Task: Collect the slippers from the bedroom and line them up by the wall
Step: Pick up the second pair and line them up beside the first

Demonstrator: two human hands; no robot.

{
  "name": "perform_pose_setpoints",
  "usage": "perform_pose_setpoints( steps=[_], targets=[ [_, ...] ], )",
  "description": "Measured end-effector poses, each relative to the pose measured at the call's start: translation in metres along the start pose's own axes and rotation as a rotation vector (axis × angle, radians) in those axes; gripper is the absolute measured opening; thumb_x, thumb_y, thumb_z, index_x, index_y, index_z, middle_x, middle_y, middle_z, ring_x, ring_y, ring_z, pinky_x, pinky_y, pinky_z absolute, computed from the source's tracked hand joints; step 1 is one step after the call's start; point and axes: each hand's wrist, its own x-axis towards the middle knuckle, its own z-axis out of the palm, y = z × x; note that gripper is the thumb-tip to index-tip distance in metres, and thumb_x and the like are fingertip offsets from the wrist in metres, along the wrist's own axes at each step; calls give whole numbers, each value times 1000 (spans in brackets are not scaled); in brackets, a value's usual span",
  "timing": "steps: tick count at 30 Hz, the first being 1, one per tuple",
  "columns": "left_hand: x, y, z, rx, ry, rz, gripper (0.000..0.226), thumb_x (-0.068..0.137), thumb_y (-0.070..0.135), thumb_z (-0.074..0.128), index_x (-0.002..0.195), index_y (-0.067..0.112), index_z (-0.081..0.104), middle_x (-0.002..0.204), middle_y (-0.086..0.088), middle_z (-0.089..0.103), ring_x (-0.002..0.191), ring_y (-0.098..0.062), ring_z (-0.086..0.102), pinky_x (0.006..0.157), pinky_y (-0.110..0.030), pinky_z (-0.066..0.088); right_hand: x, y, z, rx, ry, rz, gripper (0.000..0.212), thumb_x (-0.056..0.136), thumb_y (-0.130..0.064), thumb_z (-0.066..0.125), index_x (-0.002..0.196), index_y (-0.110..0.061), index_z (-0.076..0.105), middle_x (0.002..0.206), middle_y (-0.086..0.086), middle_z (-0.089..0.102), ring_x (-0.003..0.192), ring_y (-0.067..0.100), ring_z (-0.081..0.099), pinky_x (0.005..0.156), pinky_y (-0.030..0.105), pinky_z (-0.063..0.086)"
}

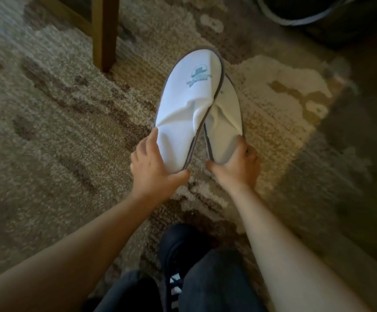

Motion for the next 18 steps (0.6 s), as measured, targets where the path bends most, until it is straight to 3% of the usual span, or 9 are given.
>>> perform_pose_setpoints(
  steps=[5, 9, 12, 15, 18],
  targets=[
    [-77, 88, -68, 19, -36, 12, 102, 54, 41, 67, 137, 21, 12, 142, -14, 23, 129, -30, 20, 105, -52, 22, -87, -20, -103, 189, 5, 84, 98, 53, -42, 79, 132, -18, 27, 134, 16, 40, 120, 35, 37, 98, 46, 39],
    [-152, 172, -132, 82, -128, 76, 103, 49, 41, 61, 137, 20, 12, 141, -13, 25, 127, -28, 22, 105, -52, 23, -168, -37, -205, 337, -15, 149, 92, 56, -37, 79, 131, -13, 30, 131, 16, 43, 122, 33, 38, 100, 49, 38],
    [-204, 226, -178, 118, -176, 184, 102, 49, 42, 62, 137, 19, 14, 139, -13, 28, 125, -27, 23, 104, -51, 24, -228, -48, -276, 422, 43, 164, 87, 58, -31, 78, 129, -12, 32, 129, 15, 45, 120, 30, 40, 100, 47, 39],
    [-244, 270, -218, 174, -218, 342, 103, 54, 41, 72, 136, 21, 13, 140, -12, 27, 123, -28, 24, 102, -52, 25, -287, -51, -334, 520, 132, 213, 90, 60, -29, 77, 132, -20, 26, 133, 10, 38, 121, 22, 32, 99, 35, 32],
    [-285, 309, -248, 239, -248, 509, 101, 54, 38, 72, 136, 18, 15, 139, -14, 29, 122, -32, 26, 102, -53, 24, -345, -48, -380, 584, 230, 294, 94, 61, -31, 77, 135, -26, 20, 139, 8, 32, 126, 25, 30, 104, 42, 33]
  ],
)
